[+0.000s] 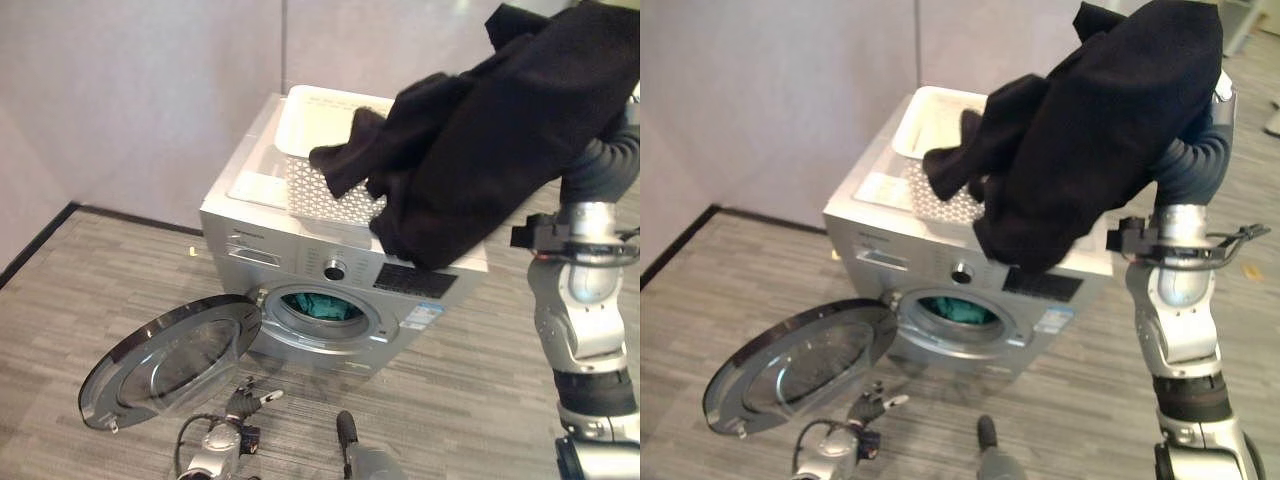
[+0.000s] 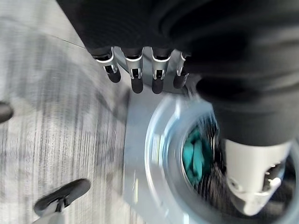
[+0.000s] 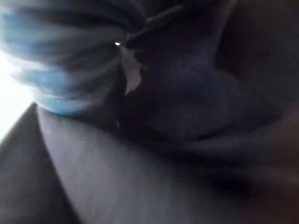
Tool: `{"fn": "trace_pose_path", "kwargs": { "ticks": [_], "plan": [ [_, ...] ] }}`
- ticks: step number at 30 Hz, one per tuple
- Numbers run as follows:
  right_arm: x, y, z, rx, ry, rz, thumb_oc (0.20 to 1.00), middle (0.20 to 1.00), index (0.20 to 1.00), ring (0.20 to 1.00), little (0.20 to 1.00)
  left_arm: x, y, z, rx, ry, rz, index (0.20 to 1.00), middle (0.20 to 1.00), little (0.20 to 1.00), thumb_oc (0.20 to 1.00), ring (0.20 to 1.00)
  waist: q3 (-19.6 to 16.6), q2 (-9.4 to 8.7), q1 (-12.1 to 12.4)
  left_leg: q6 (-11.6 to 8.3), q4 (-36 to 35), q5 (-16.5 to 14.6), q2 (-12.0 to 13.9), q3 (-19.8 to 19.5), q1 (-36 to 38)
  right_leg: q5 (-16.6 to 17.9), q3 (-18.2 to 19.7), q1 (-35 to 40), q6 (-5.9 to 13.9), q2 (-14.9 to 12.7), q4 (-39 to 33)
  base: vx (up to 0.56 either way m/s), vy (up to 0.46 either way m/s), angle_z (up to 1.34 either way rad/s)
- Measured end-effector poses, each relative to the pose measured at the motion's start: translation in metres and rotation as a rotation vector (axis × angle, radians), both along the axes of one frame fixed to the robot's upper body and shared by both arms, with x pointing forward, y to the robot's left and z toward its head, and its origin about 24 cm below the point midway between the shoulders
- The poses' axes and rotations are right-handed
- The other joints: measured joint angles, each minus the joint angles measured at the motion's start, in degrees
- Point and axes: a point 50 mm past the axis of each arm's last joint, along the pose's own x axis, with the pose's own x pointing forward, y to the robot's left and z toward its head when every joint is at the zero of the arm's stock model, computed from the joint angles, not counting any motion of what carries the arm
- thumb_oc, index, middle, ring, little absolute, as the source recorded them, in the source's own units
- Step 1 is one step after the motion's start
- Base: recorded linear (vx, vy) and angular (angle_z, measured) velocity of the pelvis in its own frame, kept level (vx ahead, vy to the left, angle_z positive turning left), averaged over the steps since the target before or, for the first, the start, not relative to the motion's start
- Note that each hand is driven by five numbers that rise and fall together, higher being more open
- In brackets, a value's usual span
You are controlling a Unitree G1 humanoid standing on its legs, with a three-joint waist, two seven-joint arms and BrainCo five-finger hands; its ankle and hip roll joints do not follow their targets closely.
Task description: Grab the laundry basket,head to the washer,open it,put in the laundry and shut it.
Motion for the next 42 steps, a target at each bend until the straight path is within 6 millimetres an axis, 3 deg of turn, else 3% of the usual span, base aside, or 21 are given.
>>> {"fn": "trace_pose_path", "kwargs": {
  "ticks": [1, 2, 3, 5, 6, 9, 11, 12, 13, 14, 16, 17, 22, 24, 25, 27, 29, 32, 37, 42],
  "plan": [
    [-0.005, 0.002, 0.004, -0.001, -0.03, 0.013, 0.2, 0.2, 0.2, 0.2, 0.2, -0.004, -0.003, -0.002, 0.0, 0.011, -0.007, 1.0, 1.0, 1.0, 1.0, 1.0, -0.1, 1.17, 1.1, -0.18, -1.08, 0.72, 1.1, 0.97, 0.26, -4.39, -1.73, -0.51, -1.77, -0.11, 3.76, -0.12, -0.027, -0.45],
    [-0.01, 0.006, 0.007, 0.001, -0.06, 0.034, 0.2, 0.2, 0.2, 0.2, 0.2, -0.012, -0.002, -0.005, 0.001, 0.03, -0.006, 1.0, 1.0, 1.0, 1.0, 1.0, -0.16, 2.71, 2.1, -0.96, -2.4, 2.2, 2.75, 1.78, 0.29, -7.09, -1.79, -0.28, -1.24, -0.13, 6.97, -0.1, -0.056, -0.47],
    [-0.015, 0.009, 0.011, -0.003, -0.093, 0.051, 0.2, 0.2, 0.2, 0.2, 0.2, -0.017, -0.001, -0.007, 0.004, 0.043, -0.003, 1.0, 1.0, 1.0, 1.0, 1.0, -0.46, 3.37, 2.5, -1.48, -3.19, 2.87, 3.83, 1.57, 0.26, -7.55, -2.04, 0.55, -0.31, -0.14, 7.41, -0.04, -0.033, -0.29],
    [-0.02, 0.01, 0.014, 0.003, -0.124, 0.063, 0.2, 0.2, 0.2, 0.2, 0.2, -0.022, 0.009, -0.008, 0.025, 0.057, 0.005, 1.0, 1.0, 1.0, 1.0, 1.0, -0.73, 2.3, 3.61, -2.53, -4.24, 3.69, 3.41, 1.61, 0.15, -4.84, -1.66, 4.35, 0.05, -2.0, 5.62, -0.04, -0.048, -0.14],
    [-0.022, 0.012, 0.014, 0.027, -0.138, 0.074, 0.2, 0.2, 0.2, 0.2, 0.2, -0.024, 0.015, -0.008, 0.037, 0.06, 0.02, 1.0, 1.0, 1.0, 1.0, 1.0, -0.68, 1.88, 4.81, -3.35, -5.18, 4.58, 3.51, 2.54, 0.22, -4.79, -1.52, 4.3, -0.04, -1.45, 4.02, -0.04, -0.071, -0.19],
    [-0.02, 0.013, 0.011, 0.062, -0.129, 0.085, 0.2, 0.2, 0.2, 0.2, 0.2, -0.031, 0.018, -0.011, 0.029, 0.074, 0.053, 1.0, 1.0, 1.0, 1.0, 1.0, -0.57, 1.66, 5.13, -2.98, -6.79, 4.65, 3.07, 3.53, 0.29, -3.82, -1.47, 4.18, -0.29, -1.01, 1.09, -0.07, -0.117, -0.51],
    [-0.017, 0.016, 0.006, 0.051, -0.11, 0.107, 0.2, 0.2, 0.2, 0.2, 0.2, -0.035, 0.025, -0.01, 0.02, 0.072, 0.108, 1.0, 1.0, 1.0, 1.0, 1.0, -0.49, 1.45, 5.72, -2.35, -6.66, 4.95, 4.29, 6.89, -0.66, 0.15, -2.67, 3.62, 0.65, -0.67, -3.37, -0.06, -0.124, -0.69],
    [-0.016, 0.017, 0.001, 0.042, -0.085, 0.11, 0.2, 0.2, 0.2, 0.2, 0.2, -0.035, 0.024, -0.01, 0.011, 0.069, 0.125, 1.0, 1.0, 1.0, 1.0, 1.0, -0.36, 1.7, 5.66, -2.67, -6.73, 5.24, 5.06, 7.3, -0.67, -2.82, -4.97, 3.23, -0.17, -0.62, -0.79, -0.05, -0.121, -0.22],
    [-0.015, 0.016, -0.004, 0.029, -0.054, 0.107, 0.2, 0.2, 0.2, 0.2, 0.2, -0.036, 0.027, -0.01, 0.014, 0.067, 0.138, 1.0, 1.0, 1.0, 1.0, 1.0, -0.48, 1.97, 5.74, -2.84, -6.65, 5.53, 5.78, 7.17, -0.67, -7.27, -7.06, 3.26, -2.59, -0.63, 4.03, -0.13, -0.298, -0.06],
    [-0.016, 0.019, -0.018, 0.009, 0.005, 0.128, 0.2, 0.2, 0.2, 0.2, 0.2, -0.038, 0.037, -0.007, 0.03, 0.053, 0.151, 1.0, 1.0, 1.0, 1.0, 1.0, -1.29, 2.08, 7.05, -4.11, -6.2, 6.58, 6.88, 7.31, -0.67, -13.91, -9.27, 4.54, -1.06, -0.9, 10.04, -0.11, -0.244, -0.02],
    [-0.014, 0.03, -0.034, -0.017, 0.088, 0.188, 0.2, 0.2, 0.2, 0.2, 0.2, -0.039, 0.053, -0.001, 0.07, 0.028, 0.157, 1.0, 1.0, 1.0, 1.0, 1.0, -2.21, -0.04, 8.86, -5.17, -6.04, 7.29, 7.16, 7.63, -1.06, -16.11, -9.56, 6.41, 0.5, -0.96, 7.23, -0.09, -0.229, -0.14],
    [-0.012, 0.042, -0.043, -0.075, 0.141, 0.253, 0.2, 0.2, 0.2, 0.2, 0.2, -0.033, 0.056, 0.006, 0.084, -0.015, 0.129, 1.0, 1.0, 1.0, 1.0, 1.0, -2.46, -0.93, 9.52, -6.26, -6.17, 7.98, 7.09, 7.6, -1.92, -15.96, -9.86, 8.1, -0.61, 0.21, 2.38, -0.07, -0.207, -0.06],
    [-0.01, 0.049, -0.078, -0.192, 0.344, 0.344, 0.2, 0.2, 0.2, 0.2, 0.2, 0.007, 0.026, 0.048, 0.06, -0.274, -0.1, 1.0, 1.0, 1.0, 1.0, 1.0, -1.85, 1.49, 10.03, -7.22, -7.33, 10.21, 8.81, 6.35, -2.78, -11.4, -11.17, 11.08, -1.96, 3.65, -5.32, -0.08, -0.154, 0.06],
    [-0.008, 0.057, -0.094, -0.198, 0.434, 0.444, 0.2, 0.2, 0.2, 0.2, 0.2, 0.033, 0.016, 0.09, -0.039, -0.467, -0.22, 1.0, 1.0, 1.0, 1.0, 1.0, -1.75, 1.03, 9.65, -7.96, -8.41, 10.91, 9.2, 6.33, -2.59, -11.23, -11.1, 10.79, -2.12, 4.01, -5.36, -0.04, -0.089, -0.02],
    [-0.008, 0.061, -0.098, -0.195, 0.455, 0.477, 0.2, 0.2, 0.2, 0.2, 0.2, 0.038, 0.016, 0.104, -0.062, -0.518, -0.252, 1.0, 1.0, 1.0, 1.0, 1.0, -1.69, 0.75, 9.3, -8.15, -8.55, 11.14, 9.21, 6.34, -2.6, -11.16, -11.07, 10.73, -2.13, 4.03, -5.62, -0.01, -0.084, -0.02],
    [-0.014, 0.069, -0.116, -0.212, 0.551, 0.572, 0.2, 0.2, 0.2, 0.2, 0.2, 0.058, 0.016, 0.152, -0.089, -0.698, -0.387, 1.0, 1.0, 1.0, 1.0, 1.0, -1.74, 0.19, 9.33, -7.88, -9.11, 11.45, 8.96, 6.34, -2.33, -10.99, -11.13, 10.83, -1.95, 3.82, -5.76, -0.03, -0.093, 0.03],
    [-0.023, 0.07, -0.133, -0.22, 0.624, 0.609, 0.2, 0.2, 0.2, 0.2, 0.2, 0.073, 0.009, 0.172, -0.071, -0.768, -0.471, 1.0, 1.0, 1.0, 1.0, 1.0, -1.88, 0.0, 9.54, -7.99, -9.0, 11.85, 8.78, 6.08, -2.59, -10.99, -11.36, 10.85, -1.94, 3.65, -5.8, -0.06, -0.087, 0.12],
    [-0.03, 0.068, -0.148, -0.22, 0.712, 0.619, 0.2, 0.2, 0.2, 0.2, 0.2, 0.088, -0.011, 0.185, -0.057, -0.81, -0.584, 1.0, 1.0, 1.0, 1.0, 1.0, -1.64, 0.34, 9.09, -7.73, -9.14, 12.53, 8.12, 4.12, -3.72, -10.96, -13.06, 10.87, -1.91, 3.28, -5.6, -0.05, -0.044, 0.27],
    [-0.03, 0.068, -0.149, -0.222, 0.715, 0.625, 0.2, 0.2, 0.2, 0.2, 0.2, 0.085, -0.038, 0.169, -0.165, -0.732, -0.63, 1.0, 1.0, 1.0, 1.0, 1.0, -1.12, 1.14, 7.69, -7.72, -9.11, 12.82, 7.97, 3.06, -4.31, -10.86, -14.11, 10.98, -1.74, 3.2, -5.8, -0.07, -0.039, 0.13],
    [-0.024, 0.064, -0.144, -0.215, 0.699, 0.573, 0.2, 0.2, 0.2, 0.2, 0.2, 0.075, -0.048, 0.168, -0.293, -0.637, -0.743, 1.0, 1.0, 1.0, 1.0, 1.0, 1.57, 4.93, 7.07, -7.58, -9.54, 13.15, 7.81, 3.08, -4.46, -10.77, -13.96, 10.65, -1.77, 3.08, -5.8, -0.03, 0.014, 0.01]
  ]
}}
